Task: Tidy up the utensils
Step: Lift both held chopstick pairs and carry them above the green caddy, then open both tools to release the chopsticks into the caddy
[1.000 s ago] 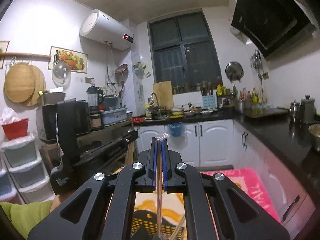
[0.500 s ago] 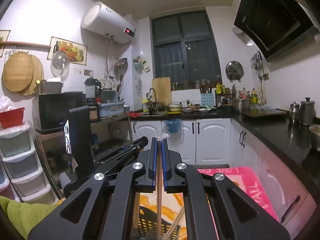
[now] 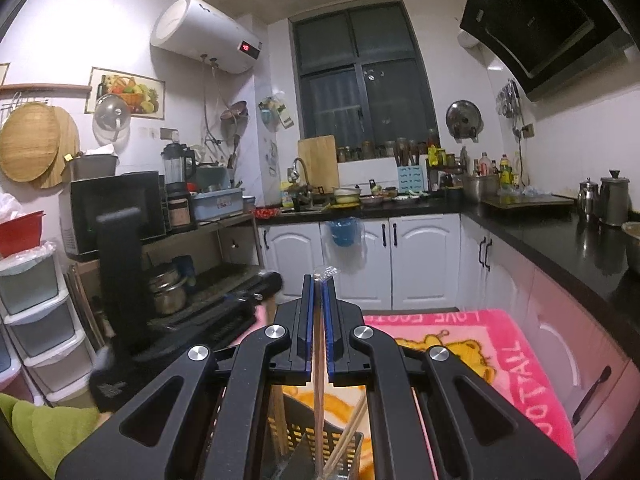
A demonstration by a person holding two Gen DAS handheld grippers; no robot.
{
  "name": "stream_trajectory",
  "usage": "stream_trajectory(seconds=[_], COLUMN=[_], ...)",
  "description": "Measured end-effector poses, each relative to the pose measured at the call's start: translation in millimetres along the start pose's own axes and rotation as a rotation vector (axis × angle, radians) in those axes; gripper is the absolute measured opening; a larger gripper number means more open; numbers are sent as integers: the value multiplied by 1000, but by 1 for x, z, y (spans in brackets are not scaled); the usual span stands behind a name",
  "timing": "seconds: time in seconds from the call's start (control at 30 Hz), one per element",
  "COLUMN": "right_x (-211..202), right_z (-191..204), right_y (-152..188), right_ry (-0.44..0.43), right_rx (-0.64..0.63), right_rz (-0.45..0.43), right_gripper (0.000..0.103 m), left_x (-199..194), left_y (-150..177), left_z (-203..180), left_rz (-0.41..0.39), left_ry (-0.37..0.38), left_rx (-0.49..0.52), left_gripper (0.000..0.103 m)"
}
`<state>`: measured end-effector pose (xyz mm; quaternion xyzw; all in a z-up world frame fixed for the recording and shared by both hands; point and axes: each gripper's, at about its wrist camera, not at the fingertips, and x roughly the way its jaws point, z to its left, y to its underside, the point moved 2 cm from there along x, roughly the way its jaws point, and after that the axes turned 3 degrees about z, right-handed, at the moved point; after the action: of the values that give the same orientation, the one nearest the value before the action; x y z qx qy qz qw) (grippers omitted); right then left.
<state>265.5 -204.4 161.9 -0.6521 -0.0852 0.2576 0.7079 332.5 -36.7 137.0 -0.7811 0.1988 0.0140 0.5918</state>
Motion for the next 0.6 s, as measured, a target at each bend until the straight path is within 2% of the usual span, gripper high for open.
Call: stream_trajectory(seconds=[0.13, 0.2, 0.27, 0.37, 0.47, 0.6], right_x=[1, 2, 2, 0, -4, -9], right_z=[-1, -2, -4, -3, -3, -4], right_y=[6, 9, 12, 16, 19, 22], right_ry=[-2, -3, -8, -5, 1, 13], right_rx=[14, 26, 41, 42, 39, 37], right_rz=[18, 37, 48, 59, 65, 81], right_gripper=[5, 9, 16, 17, 22, 27], left_x=[-6, -8, -10, -15, -20, -28], left_y=[6, 11, 15, 19, 22, 25], left_z=[2, 3, 6, 8, 9, 10], left_rz=[22, 33, 53, 65, 70, 83], left_ry=[2, 4, 11, 17, 22, 17], left_rx=[16, 22, 17, 14, 13, 17], left_gripper=[3, 4, 4, 5, 11, 12])
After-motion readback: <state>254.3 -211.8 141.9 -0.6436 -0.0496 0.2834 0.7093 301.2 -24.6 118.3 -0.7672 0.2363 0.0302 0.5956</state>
